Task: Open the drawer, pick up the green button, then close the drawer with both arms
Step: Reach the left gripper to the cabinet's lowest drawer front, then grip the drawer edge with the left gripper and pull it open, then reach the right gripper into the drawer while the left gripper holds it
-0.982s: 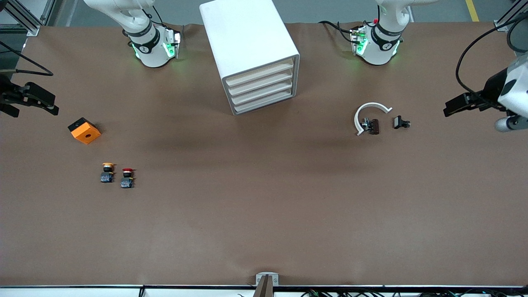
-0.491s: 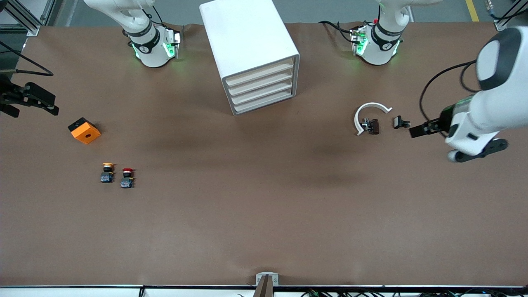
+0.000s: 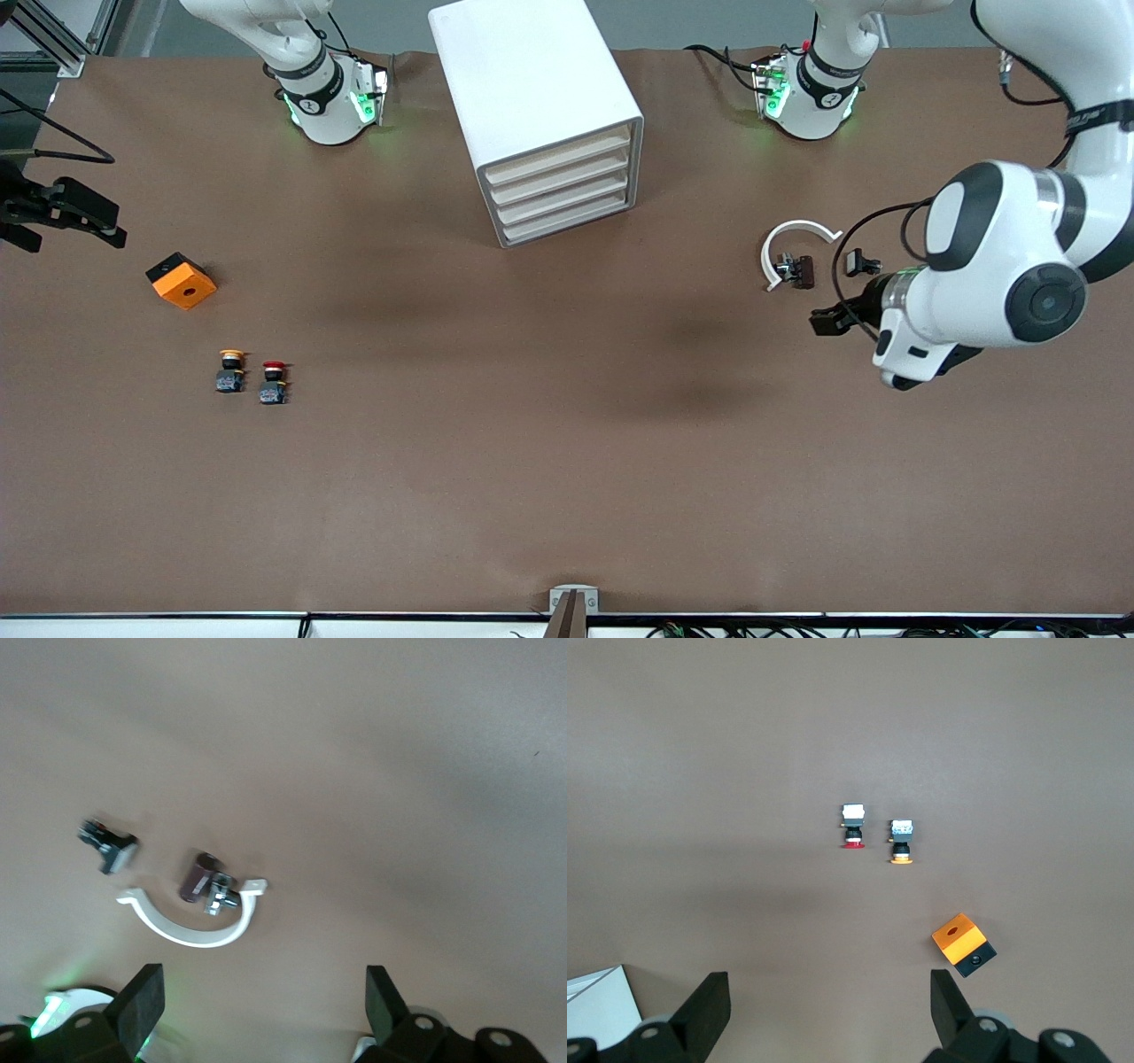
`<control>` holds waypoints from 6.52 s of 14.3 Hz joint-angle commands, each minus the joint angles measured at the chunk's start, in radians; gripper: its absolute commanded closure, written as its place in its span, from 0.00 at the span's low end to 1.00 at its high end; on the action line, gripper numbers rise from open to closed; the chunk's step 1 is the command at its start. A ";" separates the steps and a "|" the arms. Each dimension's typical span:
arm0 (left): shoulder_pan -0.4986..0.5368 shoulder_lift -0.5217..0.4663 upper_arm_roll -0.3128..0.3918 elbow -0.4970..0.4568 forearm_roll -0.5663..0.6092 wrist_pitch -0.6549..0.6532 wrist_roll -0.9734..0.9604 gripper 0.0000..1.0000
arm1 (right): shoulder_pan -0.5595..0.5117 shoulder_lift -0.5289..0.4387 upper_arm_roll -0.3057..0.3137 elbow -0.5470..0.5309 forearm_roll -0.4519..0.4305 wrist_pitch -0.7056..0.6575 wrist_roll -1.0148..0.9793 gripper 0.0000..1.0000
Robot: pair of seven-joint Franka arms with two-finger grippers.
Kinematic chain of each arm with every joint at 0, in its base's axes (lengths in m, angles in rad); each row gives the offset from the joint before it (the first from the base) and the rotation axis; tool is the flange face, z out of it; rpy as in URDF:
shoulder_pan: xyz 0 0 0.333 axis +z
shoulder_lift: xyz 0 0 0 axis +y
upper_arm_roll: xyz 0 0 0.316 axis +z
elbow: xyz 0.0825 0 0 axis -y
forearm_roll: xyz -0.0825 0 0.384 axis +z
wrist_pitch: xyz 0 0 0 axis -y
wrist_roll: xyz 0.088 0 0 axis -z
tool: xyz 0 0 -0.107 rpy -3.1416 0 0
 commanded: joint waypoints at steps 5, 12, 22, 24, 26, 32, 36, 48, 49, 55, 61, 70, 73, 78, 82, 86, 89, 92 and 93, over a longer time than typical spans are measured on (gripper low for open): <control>-0.095 0.138 -0.003 0.022 -0.111 0.134 -0.357 0.00 | -0.003 0.014 0.003 0.030 0.004 -0.012 -0.004 0.00; -0.218 0.271 -0.003 0.032 -0.162 0.231 -0.835 0.00 | -0.001 0.016 0.003 0.030 0.004 -0.012 -0.004 0.00; -0.364 0.368 -0.003 0.032 -0.468 0.303 -1.242 0.00 | -0.001 0.016 0.003 0.030 0.004 -0.012 -0.003 0.00; -0.373 0.379 -0.004 0.027 -0.505 0.292 -1.308 0.00 | -0.001 0.014 0.003 0.030 0.004 -0.013 -0.004 0.00; -0.422 0.383 -0.006 0.019 -0.522 0.257 -1.344 0.00 | -0.001 0.014 0.003 0.030 0.004 -0.012 -0.003 0.00; -0.493 0.396 -0.007 0.021 -0.634 0.177 -1.492 0.00 | -0.001 0.016 0.003 0.030 0.004 -0.013 -0.004 0.00; -0.485 0.445 -0.004 0.025 -0.737 0.156 -1.503 0.00 | -0.001 0.014 0.003 0.030 0.004 -0.012 -0.003 0.00; -0.475 0.529 -0.004 0.121 -0.803 -0.011 -1.501 0.19 | -0.001 0.014 0.003 0.030 0.004 -0.012 -0.003 0.00; -0.476 0.531 -0.004 0.122 -0.813 -0.011 -1.500 0.25 | -0.001 0.016 0.003 0.030 0.004 -0.012 -0.003 0.00; -0.513 0.528 -0.007 0.124 -0.846 -0.011 -1.507 0.26 | -0.001 0.016 0.003 0.030 0.004 -0.013 -0.003 0.00; -0.537 0.531 -0.006 0.124 -0.843 -0.013 -1.527 0.41 | -0.001 0.016 0.003 0.030 0.004 -0.012 -0.003 0.00; -0.536 0.532 -0.004 0.122 -0.837 -0.013 -1.541 0.88 | -0.001 0.014 0.003 0.030 0.004 -0.013 -0.003 0.00; -0.530 0.532 0.005 0.125 -0.840 -0.011 -1.576 0.99 | 0.000 0.014 0.003 0.030 0.004 -0.013 -0.003 0.00; -0.501 0.528 0.008 0.185 -0.840 -0.011 -1.581 1.00 | 0.036 0.037 0.007 0.030 0.001 -0.008 -0.001 0.00; -0.493 0.523 0.052 0.210 -0.840 -0.013 -1.581 1.00 | 0.115 0.072 0.005 0.031 0.000 0.062 0.170 0.00; -0.479 0.520 0.103 0.252 -0.841 -0.011 -1.581 1.00 | 0.191 0.109 0.005 0.031 -0.008 0.107 0.394 0.00; -0.479 0.523 0.143 0.300 -0.840 -0.004 -1.576 1.00 | 0.258 0.132 0.005 0.028 -0.009 0.142 0.567 0.00; -0.479 0.523 0.183 0.314 -0.841 0.009 -1.560 0.86 | 0.362 0.173 0.005 0.018 -0.067 0.150 0.661 0.00; -0.476 0.523 0.186 0.314 -0.841 0.012 -1.526 0.65 | 0.420 0.190 0.005 0.005 -0.109 0.133 0.693 0.00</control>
